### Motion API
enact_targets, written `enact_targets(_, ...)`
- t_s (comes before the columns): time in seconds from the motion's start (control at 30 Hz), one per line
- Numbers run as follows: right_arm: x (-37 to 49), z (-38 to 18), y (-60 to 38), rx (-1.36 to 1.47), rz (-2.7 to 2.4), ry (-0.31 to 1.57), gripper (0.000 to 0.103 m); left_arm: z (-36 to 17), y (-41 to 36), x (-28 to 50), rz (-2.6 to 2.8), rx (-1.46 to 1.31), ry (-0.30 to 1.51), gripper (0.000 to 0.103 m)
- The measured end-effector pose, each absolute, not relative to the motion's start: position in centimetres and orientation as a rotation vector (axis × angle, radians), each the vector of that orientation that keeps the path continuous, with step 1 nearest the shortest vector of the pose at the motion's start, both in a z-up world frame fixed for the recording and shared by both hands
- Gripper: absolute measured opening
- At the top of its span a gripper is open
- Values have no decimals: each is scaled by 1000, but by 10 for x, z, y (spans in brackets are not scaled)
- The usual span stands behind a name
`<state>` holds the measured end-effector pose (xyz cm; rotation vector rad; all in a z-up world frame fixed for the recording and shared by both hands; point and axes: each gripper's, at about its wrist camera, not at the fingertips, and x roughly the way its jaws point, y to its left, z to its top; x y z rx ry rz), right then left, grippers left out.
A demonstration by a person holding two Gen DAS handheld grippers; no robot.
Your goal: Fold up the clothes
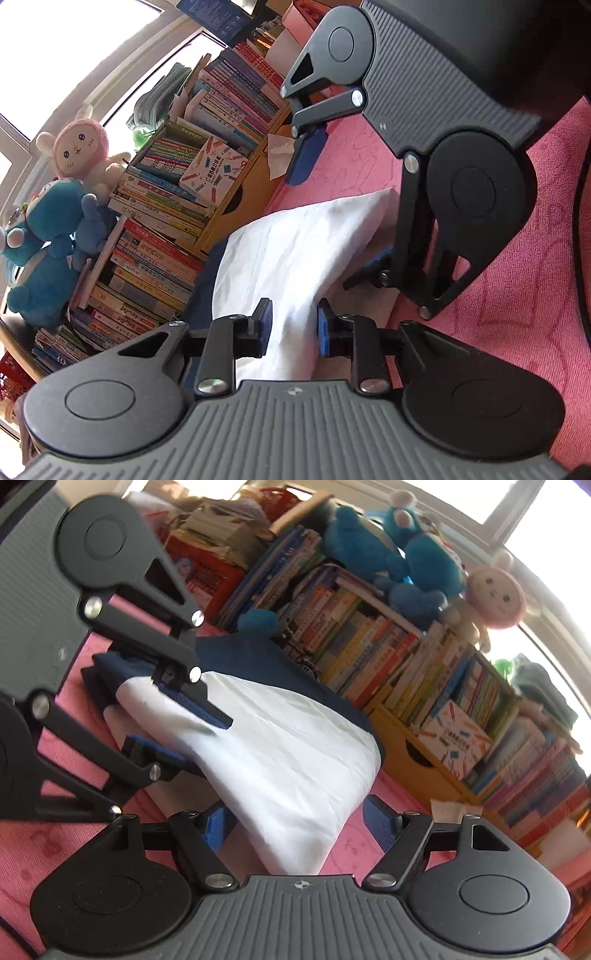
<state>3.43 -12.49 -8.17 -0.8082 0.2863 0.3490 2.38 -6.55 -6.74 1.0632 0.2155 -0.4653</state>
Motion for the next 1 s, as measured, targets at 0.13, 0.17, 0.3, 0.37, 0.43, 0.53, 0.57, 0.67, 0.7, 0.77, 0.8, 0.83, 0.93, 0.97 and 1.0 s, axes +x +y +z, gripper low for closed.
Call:
enact_targets(0.13, 35, -94, -109, -980, 413, 259, 46, -81, -61, 24, -473, 1191, 219, 30)
enact_targets(0.17, 35, -95, -107, -994, 422, 256, 36, -87, -58, 26, -472, 1232, 231, 27)
enact_targets(0.3, 34, -93, -105, -1006, 441, 235, 18, -94, -33, 36, -431, 1284, 297, 12)
enact_targets(0.37, 32, -92, -110, -990, 436, 234, 17, -91, -12, 42, -401, 1247, 372, 7)
enact_targets(0.43, 31, -93, -116, -978, 427, 241, 18, -89, 10, 45, -375, 1206, 425, 7)
enact_targets(0.53, 28, -93, -124, -939, 403, 265, 21, -85, 27, 41, -365, 1118, 457, 6)
enact_targets(0.57, 27, -92, -125, -919, 384, 274, 24, -84, 28, 40, -358, 1084, 466, 6)
enact_targets(0.67, 27, -87, -136, -805, 336, 336, 33, -82, 29, 41, -349, 1028, 468, 4)
enact_targets(0.7, 30, -84, -142, -735, 322, 379, 33, -82, 30, 41, -349, 1011, 469, 4)
enact_targets(0.77, 36, -79, -158, -569, 309, 464, 36, -80, 32, 42, -350, 982, 469, 3)
enact_targets(0.8, 40, -78, -166, -476, 303, 506, 36, -80, 32, 42, -347, 969, 469, 3)
enact_targets(0.83, 44, -76, -174, -382, 296, 547, 36, -80, 33, 42, -345, 957, 469, 3)
enact_targets(0.93, 50, -75, -178, -232, 266, 586, 36, -81, 34, 41, -336, 940, 460, 3)
enact_targets(0.97, 51, -76, -176, -228, 244, 578, 35, -82, 34, 40, -335, 939, 454, 3)
enact_targets(1.0, 52, -76, -174, -224, 223, 570, 29, -82, 35, 39, -337, 938, 450, 3)
